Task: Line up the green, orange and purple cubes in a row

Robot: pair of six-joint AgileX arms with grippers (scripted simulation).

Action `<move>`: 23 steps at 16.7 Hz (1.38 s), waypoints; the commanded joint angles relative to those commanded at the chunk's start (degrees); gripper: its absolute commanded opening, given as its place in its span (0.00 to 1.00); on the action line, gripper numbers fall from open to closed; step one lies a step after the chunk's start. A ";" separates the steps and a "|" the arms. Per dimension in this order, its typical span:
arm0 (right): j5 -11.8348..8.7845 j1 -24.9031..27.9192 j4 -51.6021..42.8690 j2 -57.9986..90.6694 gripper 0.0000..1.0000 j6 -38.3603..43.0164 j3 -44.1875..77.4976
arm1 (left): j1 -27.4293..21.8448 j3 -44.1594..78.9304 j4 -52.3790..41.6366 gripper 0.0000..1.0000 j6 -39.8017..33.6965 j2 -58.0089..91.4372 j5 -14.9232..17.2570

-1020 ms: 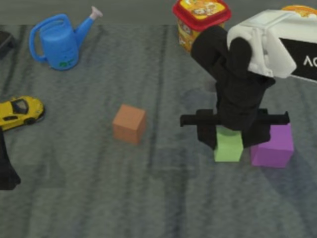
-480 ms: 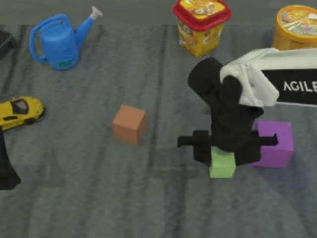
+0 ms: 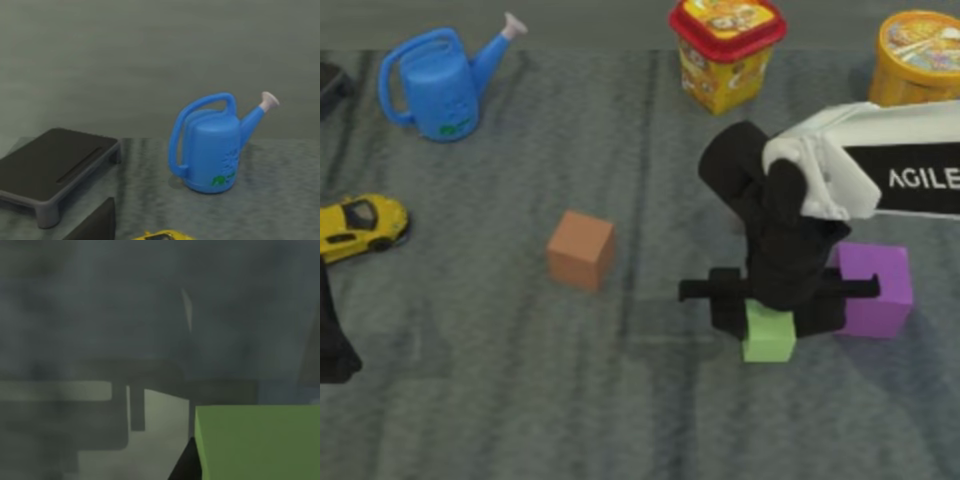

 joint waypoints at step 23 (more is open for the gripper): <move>0.00 0.07 -4.11 -1.56 1.00 0.17 2.70 | 0.00 0.00 0.00 1.00 0.00 0.00 0.00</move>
